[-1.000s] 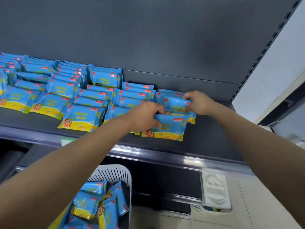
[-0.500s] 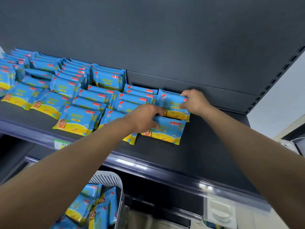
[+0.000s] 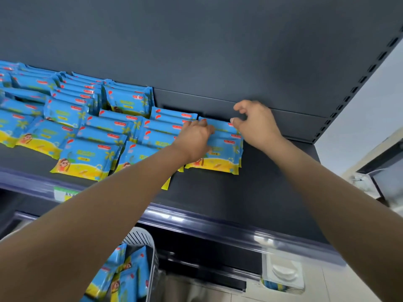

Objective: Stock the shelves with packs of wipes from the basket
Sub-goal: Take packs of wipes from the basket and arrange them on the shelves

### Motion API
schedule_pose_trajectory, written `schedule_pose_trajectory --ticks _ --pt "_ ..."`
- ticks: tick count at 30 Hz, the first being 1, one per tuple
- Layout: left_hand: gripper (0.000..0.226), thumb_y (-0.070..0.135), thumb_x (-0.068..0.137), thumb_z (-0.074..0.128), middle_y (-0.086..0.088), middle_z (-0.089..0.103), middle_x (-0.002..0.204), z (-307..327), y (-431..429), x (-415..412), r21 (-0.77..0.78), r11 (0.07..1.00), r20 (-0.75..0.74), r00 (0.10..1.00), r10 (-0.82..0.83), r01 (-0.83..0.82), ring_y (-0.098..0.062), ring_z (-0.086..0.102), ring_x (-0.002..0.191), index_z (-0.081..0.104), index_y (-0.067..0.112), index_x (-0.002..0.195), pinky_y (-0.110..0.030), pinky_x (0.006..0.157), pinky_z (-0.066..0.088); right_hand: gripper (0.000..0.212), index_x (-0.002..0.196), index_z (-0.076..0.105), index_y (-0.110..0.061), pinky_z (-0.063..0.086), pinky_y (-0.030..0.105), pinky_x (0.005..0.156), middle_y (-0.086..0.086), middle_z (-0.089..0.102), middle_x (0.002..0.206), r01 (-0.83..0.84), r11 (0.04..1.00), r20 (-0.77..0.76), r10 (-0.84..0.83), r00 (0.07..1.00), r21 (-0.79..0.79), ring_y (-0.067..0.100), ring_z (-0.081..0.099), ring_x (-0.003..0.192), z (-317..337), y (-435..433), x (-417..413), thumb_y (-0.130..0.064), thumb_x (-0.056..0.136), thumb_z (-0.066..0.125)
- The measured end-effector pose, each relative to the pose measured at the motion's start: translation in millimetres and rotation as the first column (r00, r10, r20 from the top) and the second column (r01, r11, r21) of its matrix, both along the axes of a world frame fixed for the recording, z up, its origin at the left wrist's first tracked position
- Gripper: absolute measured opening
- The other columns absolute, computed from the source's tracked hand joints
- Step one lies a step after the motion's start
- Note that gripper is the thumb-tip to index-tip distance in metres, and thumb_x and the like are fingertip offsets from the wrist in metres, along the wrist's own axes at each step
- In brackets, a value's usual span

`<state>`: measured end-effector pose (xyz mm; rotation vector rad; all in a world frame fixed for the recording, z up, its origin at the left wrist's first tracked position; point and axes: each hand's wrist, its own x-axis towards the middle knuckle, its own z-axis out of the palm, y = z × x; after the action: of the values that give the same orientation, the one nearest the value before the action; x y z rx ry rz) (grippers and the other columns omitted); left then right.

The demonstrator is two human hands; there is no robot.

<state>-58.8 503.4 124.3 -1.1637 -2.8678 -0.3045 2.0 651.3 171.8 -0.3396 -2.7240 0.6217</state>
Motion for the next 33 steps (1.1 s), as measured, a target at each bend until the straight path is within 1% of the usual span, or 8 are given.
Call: schedule_pose_trajectory --ticks 3,7,12,20,23,26,30,33 --pt "0.045 0.023 0.085 0.06 -0.008 0.049 0.122 11.2 -20.0 11.3 0.115 0.993 -0.087 0.996 -0.003 0.013 -0.029 0.044 0.117 0.048 0.013 0.127 -0.032 0.099 0.024 0.035 0.121 0.057 -0.015 0.037 0.039 0.097 0.007 0.059 0.119 -0.008 0.99 -0.052 0.016 0.999 0.143 0.027 0.049 0.114 8.3 -20.6 11.0 -0.026 0.088 0.057" --pt "0.038 0.018 0.082 0.063 -0.014 0.055 0.11 40.1 -70.9 34.0 0.268 0.961 -0.327 0.945 0.019 0.074 -0.035 0.049 0.105 0.056 0.005 0.117 -0.034 0.095 0.025 0.036 0.122 0.055 -0.015 0.03 0.036 0.093 0.007 0.057 0.12 -0.018 0.951 -0.162 0.071 0.984 0.309 0.028 0.045 0.116 24.6 -63.0 27.3 -0.03 0.09 0.055" --pt "0.035 0.009 0.075 0.068 -0.019 0.059 0.103 87.7 -150.4 68.3 0.355 0.928 -0.515 0.852 0.097 0.109 -0.039 0.055 0.096 0.06 0.0 0.108 -0.037 0.091 0.029 0.037 0.123 0.054 -0.015 0.028 0.038 0.094 0.005 0.054 0.124 -0.078 0.929 -0.244 0.175 0.954 0.361 0.028 0.043 0.118 52.8 -135.6 47.2 -0.031 0.089 0.056" --pt "0.038 0.016 0.081 0.066 -0.02 0.057 0.109 124.9 -261.8 121.2 0.373 0.924 -0.643 0.742 0.191 0.085 -0.037 0.053 0.097 0.057 -0.001 0.114 -0.04 0.092 0.032 0.034 0.114 0.059 -0.01 0.025 0.036 0.086 0.009 0.058 0.116 -0.132 0.895 -0.405 0.319 0.857 0.426 0.033 0.049 0.111 82.1 -242.5 79.7 -0.025 0.083 0.063" --pt "0.039 0.017 0.08 0.066 -0.021 0.058 0.111 112.5 -294.6 136.0 0.388 0.92 -0.624 0.751 0.216 0.058 -0.036 0.053 0.099 0.057 -0.001 0.113 -0.041 0.091 0.033 0.032 0.11 0.061 -0.01 0.028 0.036 0.085 0.009 0.06 0.113 -0.174 0.899 -0.422 0.35 0.837 0.401 0.033 0.051 0.108 72.9 -275.8 89.1 -0.025 0.082 0.061" --pt "0.041 0.017 0.077 0.067 -0.021 0.058 0.111 81.4 -325.7 144.8 0.4 0.917 -0.505 0.837 0.209 0.012 -0.036 0.055 0.102 0.058 -0.002 0.112 -0.039 0.09 0.034 0.03 0.107 0.062 -0.008 0.037 0.042 0.085 0.011 0.061 0.11 -0.275 0.894 -0.358 0.401 0.843 0.355 0.035 0.053 0.105 39.9 -305.4 97.2 -0.022 0.082 0.061" --pt "0.043 0.014 0.073 0.072 -0.021 0.06 0.108 20.9 -359.4 150.3 0.315 0.947 -0.298 0.94 0.165 -0.066 -0.039 0.057 0.1 0.06 -0.002 0.111 -0.039 0.088 0.036 0.027 0.107 0.062 -0.008 0.04 0.045 0.087 0.012 0.061 0.108 -0.393 0.873 -0.114 0.439 0.891 0.289 0.034 0.053 0.103 -29.3 -336.7 106.9 -0.022 0.085 0.059" --pt "0.045 0.012 0.073 0.075 -0.021 0.06 0.108 -29.6 -379.5 153.0 0.233 0.966 -0.132 0.981 0.144 -0.11 -0.04 0.058 0.098 0.06 -0.002 0.113 -0.041 0.087 0.04 0.028 0.112 0.059 -0.009 0.038 0.04 0.088 0.011 0.059 0.111 -0.465 0.852 0.106 0.454 0.885 0.24 0.032 0.05 0.108 -86.7 -351.6 107.3 -0.022 0.088 0.053"
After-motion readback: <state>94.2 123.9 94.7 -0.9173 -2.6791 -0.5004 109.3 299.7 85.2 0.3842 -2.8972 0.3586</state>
